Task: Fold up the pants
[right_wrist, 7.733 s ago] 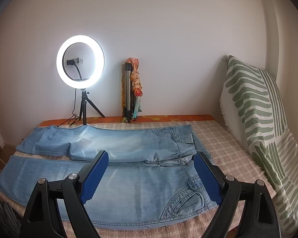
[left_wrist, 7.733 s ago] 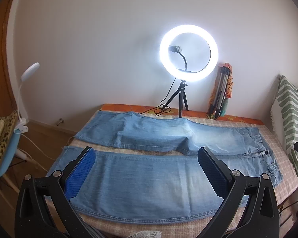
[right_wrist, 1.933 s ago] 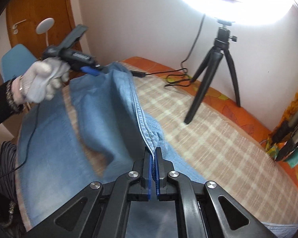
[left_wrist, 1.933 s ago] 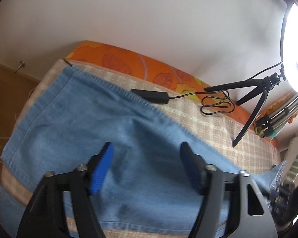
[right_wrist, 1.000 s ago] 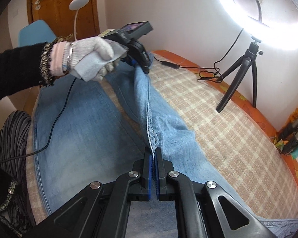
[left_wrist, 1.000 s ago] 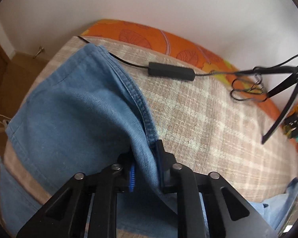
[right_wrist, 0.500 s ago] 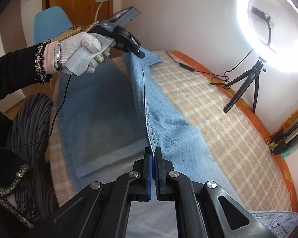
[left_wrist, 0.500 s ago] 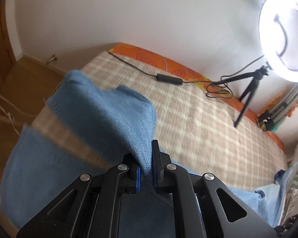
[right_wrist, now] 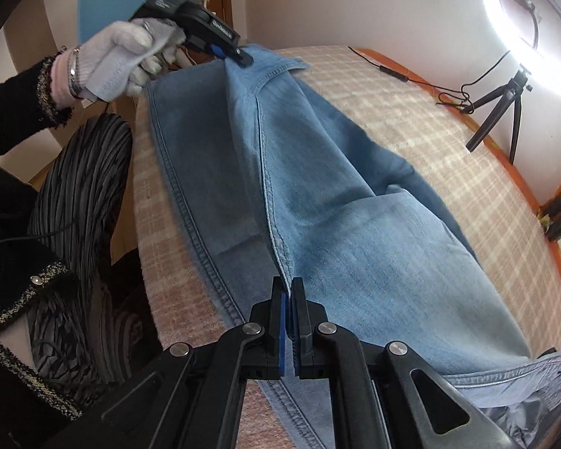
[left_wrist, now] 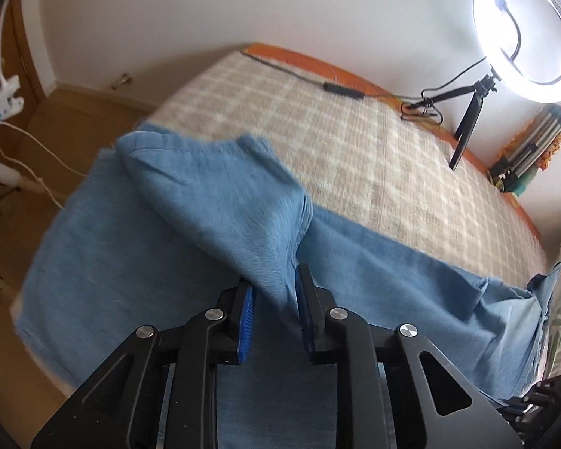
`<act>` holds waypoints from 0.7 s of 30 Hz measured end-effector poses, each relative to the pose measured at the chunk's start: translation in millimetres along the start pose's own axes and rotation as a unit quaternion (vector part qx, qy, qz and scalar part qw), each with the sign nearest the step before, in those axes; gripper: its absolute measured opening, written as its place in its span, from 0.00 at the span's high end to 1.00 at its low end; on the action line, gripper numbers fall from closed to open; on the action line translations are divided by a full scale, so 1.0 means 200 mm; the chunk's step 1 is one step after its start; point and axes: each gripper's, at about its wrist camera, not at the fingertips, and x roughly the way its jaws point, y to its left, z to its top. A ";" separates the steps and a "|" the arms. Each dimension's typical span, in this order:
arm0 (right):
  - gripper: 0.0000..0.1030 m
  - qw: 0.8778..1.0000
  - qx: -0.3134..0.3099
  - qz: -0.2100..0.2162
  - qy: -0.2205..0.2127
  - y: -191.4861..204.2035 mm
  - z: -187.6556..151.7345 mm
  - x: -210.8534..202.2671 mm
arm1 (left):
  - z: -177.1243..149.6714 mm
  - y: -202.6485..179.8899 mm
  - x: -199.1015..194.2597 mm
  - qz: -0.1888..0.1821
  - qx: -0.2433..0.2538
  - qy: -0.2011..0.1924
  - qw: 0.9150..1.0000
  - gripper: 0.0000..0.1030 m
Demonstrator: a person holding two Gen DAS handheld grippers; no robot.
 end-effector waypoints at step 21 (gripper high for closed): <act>1.00 1.000 0.026 -0.014 -0.006 -0.03 -0.03 0.08 | 0.31 -0.08 0.42 0.054 -0.027 0.083 0.995 0.43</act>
